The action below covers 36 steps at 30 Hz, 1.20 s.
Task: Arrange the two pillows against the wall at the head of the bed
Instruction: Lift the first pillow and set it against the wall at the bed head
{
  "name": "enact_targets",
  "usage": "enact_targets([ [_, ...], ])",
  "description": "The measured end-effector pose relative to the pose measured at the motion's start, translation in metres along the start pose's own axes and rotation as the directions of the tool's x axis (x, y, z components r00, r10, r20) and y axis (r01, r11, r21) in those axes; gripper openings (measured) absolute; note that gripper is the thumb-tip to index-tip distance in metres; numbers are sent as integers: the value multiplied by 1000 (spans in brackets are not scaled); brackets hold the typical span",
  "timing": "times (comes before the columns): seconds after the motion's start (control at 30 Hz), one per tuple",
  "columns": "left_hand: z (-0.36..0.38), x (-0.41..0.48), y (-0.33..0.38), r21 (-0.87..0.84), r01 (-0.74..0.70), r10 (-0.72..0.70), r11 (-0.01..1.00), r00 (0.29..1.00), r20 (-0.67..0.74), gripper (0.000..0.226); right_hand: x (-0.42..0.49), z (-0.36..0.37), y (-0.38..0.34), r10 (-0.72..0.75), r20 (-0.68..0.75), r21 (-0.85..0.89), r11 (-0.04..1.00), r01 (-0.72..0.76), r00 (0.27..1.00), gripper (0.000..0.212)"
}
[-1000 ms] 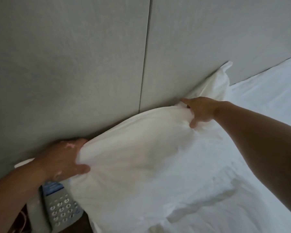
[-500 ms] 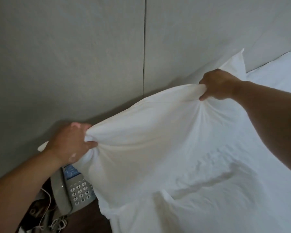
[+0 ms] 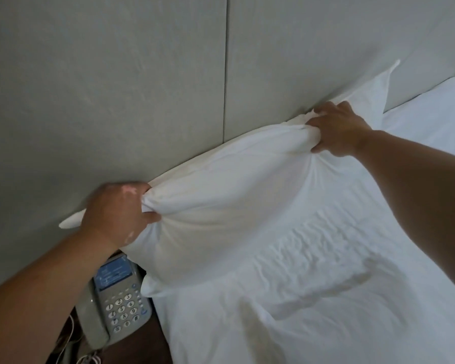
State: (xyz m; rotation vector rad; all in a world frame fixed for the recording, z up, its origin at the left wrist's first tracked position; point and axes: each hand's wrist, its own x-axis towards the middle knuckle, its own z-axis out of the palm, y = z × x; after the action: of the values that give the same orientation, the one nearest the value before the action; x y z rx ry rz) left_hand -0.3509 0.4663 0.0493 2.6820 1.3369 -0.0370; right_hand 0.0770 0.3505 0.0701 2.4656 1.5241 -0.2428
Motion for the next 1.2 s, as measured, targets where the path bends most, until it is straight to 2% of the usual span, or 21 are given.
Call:
enact_targets([
  [0.17, -7, 9, -10, 7, -3, 2, 1000, 997, 80, 38, 2, -15, 7, -5, 29, -68, 998, 7, 1000, 64],
  [0.4, -17, -1, -3, 13, 36, -37, 999, 987, 158, 44, -28, -13, 9, 44, 40, 74, 996, -47, 998, 83],
  [0.6, -35, -35, 4, -9, 98, -91, 995, 957, 275, 84, -117, -5, 13, 80, 17, 243, 967, -82, 997, 90],
  [0.67, -37, -56, 5, -21, 130, -120, 991, 955, 272, 93, -164, 8, 13, 88, 34, 298, 950, -94, 996, 91],
  [0.73, -38, -80, 8, -5, 121, -117, 993, 971, 210, 98, -218, 25, 13, 111, 83, 352, 926, -134, 990, 91],
  [0.83, -39, -125, 17, 0, 121, -120, 993, 981, 150, 99, -307, 54, 14, 173, 171, 441, 867, -232, 970, 88],
  [0.93, -24, -172, 25, -109, 175, -158, 979, 976, 150, 98, -403, 90, 13, 243, 248, 531, 776, -342, 938, 85],
  [1.07, 0, -242, 57, -228, 190, -136, 955, 963, 234, 97, -522, 144, 8, 338, 340, 629, 612, -479, 878, 82],
  [1.2, 25, -316, 114, -270, 143, -30, 952, 923, 383, 100, -622, 191, -5, 391, 410, 665, 491, -563, 824, 79],
])
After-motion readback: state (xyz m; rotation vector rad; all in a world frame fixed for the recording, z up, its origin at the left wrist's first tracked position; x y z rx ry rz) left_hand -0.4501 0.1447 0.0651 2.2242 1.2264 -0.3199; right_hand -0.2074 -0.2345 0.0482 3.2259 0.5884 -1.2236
